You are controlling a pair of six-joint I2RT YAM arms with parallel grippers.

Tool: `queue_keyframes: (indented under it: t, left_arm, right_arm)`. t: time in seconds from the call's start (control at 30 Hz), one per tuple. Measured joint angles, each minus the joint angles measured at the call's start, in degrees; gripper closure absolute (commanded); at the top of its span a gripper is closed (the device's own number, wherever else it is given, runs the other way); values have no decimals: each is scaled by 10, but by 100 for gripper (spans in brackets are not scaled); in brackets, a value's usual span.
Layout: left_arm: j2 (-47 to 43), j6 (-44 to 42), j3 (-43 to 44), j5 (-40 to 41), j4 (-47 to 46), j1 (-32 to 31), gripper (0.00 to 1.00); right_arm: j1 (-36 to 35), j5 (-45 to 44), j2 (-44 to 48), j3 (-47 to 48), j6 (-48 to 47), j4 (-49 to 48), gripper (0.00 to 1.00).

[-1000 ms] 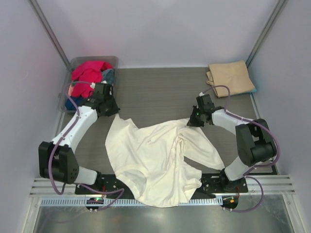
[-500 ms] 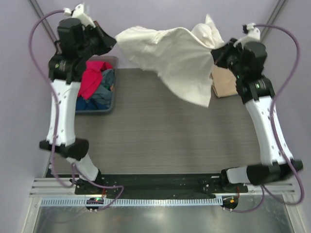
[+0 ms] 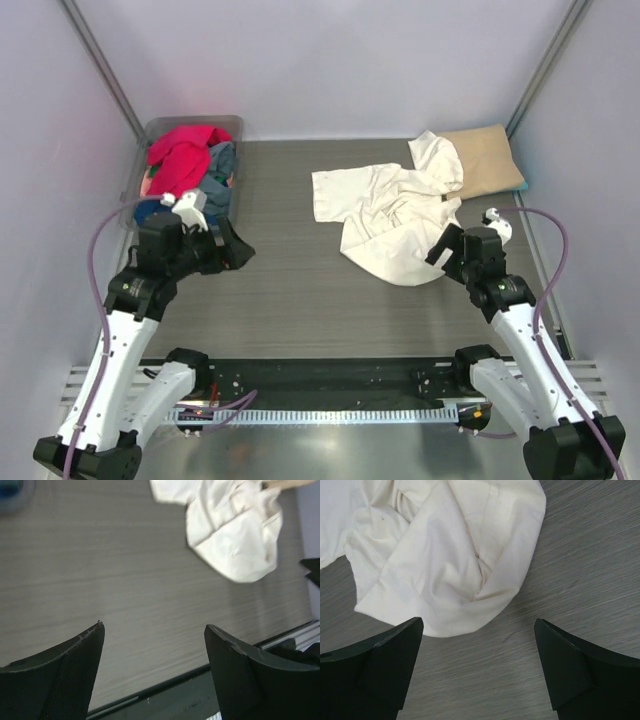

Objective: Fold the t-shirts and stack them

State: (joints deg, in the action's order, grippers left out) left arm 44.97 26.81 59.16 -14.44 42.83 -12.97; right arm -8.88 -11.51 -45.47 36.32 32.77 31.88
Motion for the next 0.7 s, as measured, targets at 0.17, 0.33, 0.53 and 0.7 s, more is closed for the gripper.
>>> queue_keyframes:
  t: [0.17,0.33,0.53,0.7]
  left_arm:
    - [3,16,-76,-6,16,0,21]
    - [85,44,-74,-9,-57,-14,21]
    - [348,58,19,9,-143,-56,25]
    - [579,58,207,20,-185,-63,29]
  right_arm:
    - [0,7,11,49,5,-10,0]
    - [-3,44,-73,99,-2,-53,0]
    - [-30,71,-188,103,-21,-67,0]
    - [-52,103,-263,138,-49,-67,0]
